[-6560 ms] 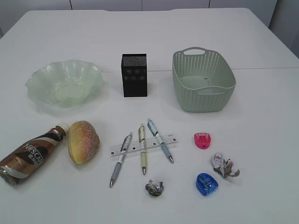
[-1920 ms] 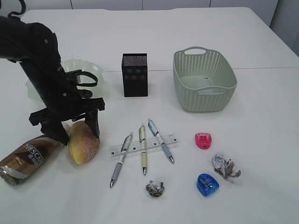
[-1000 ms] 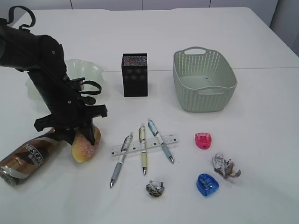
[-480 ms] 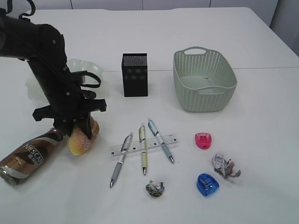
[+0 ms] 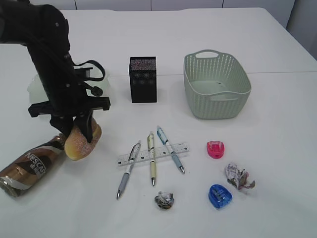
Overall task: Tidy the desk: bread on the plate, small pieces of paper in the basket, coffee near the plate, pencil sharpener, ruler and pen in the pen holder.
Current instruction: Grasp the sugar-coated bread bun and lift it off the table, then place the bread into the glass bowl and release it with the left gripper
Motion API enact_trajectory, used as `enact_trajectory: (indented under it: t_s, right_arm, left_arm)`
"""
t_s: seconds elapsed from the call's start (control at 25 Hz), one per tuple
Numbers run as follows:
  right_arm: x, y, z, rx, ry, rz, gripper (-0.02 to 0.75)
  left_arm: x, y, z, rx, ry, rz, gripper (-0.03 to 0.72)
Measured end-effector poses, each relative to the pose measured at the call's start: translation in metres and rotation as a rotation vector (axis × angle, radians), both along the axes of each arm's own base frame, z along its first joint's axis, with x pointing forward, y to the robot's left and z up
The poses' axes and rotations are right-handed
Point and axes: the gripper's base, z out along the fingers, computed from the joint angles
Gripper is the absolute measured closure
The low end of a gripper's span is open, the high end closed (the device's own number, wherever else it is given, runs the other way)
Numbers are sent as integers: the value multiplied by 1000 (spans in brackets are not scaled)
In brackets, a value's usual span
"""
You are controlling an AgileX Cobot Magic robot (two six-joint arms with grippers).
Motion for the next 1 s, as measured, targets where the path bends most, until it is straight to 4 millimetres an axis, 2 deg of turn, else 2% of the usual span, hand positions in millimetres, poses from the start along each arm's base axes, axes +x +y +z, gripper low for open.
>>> enact_trajectory:
  t_s: [0.28, 0.52, 0.72, 1.0]
  right_arm:
    - [0, 0, 0, 0, -1, 0, 374]
    - [10, 1, 2, 15, -106, -6, 374]
    - [11, 1, 2, 17, -118, -6, 374]
    - [11, 1, 2, 17, -122, -4, 374]
  left_arm:
    - [17, -6, 29, -40, -104, -24, 486]
    - [40, -10, 83, -56, -311, -64, 486]
    - [55, 10, 125, 136, -513, -101, 486]
    - [70, 38, 137, 267, -621, -85, 486]
